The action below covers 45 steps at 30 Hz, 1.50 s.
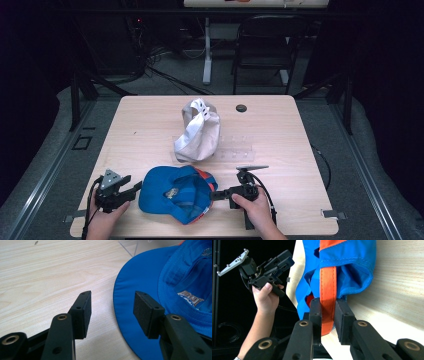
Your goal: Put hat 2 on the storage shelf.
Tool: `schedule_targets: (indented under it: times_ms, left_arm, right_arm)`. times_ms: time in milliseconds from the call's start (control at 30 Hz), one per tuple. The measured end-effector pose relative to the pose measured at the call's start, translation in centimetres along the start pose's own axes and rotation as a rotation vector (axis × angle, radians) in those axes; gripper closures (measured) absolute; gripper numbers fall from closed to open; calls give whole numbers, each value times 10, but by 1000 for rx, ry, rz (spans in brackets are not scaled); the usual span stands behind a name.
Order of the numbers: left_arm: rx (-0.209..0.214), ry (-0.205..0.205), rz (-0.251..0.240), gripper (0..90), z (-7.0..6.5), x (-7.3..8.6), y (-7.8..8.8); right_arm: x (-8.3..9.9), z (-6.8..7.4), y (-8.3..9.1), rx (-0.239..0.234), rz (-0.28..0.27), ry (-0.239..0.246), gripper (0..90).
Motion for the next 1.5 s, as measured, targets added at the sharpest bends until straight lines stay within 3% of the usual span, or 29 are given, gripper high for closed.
schedule_targets:
  times_ms: [300,800,833,867,1067,1100,1133,1167,1200,1300,1333,1367,1433,1500]
  left_arm:
    - [-3,3,-13,492,0,0,-1]
    - [-7,7,-12,492,1,0,-1]
    - [-8,7,-11,492,1,0,-1]
    - [-8,7,-10,492,1,0,-1]
    - [-7,-1,1,492,1,0,-1]
    - [-6,1,1,492,0,0,-1]
    - [-6,1,0,492,0,0,-1]
    - [-6,0,0,492,0,0,-1]
    - [-6,-2,1,493,1,0,0]
    - [-6,3,-11,492,1,0,-1]
    - [-6,5,-10,492,1,0,-1]
    - [-5,5,-9,492,1,1,-1]
    - [-3,2,-7,492,1,1,-2]
    - [-2,-2,5,492,0,1,-2]
  right_arm:
    - [1,-1,-5,-5,20,-1,763]
    - [-2,4,3,60,3,-10,777]
    - [-3,2,9,105,32,15,777]
    - [-4,4,10,82,22,4,777]
    - [-12,11,25,127,45,16,777]
    - [-14,12,29,171,59,28,777]
    - [-16,15,31,165,54,30,777]
    - [-17,17,36,209,74,42,777]
    - [-19,19,39,206,72,42,778]
    - [-25,23,50,268,86,66,778]
    - [-27,26,54,269,91,58,777]
    - [-29,26,58,324,89,55,778]
    - [-31,29,65,337,114,55,778]
    - [-34,32,71,352,101,35,778]
Point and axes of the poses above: each handheld gripper's, and its own axes: y roughly backward along the jaws, x roughly out of its underside, z roughly to its left, the point moved 6 cm from there along -y, roughly forward along the jaws, and after that the axes turned 4 degrees about -z, right-handed, at the moved point
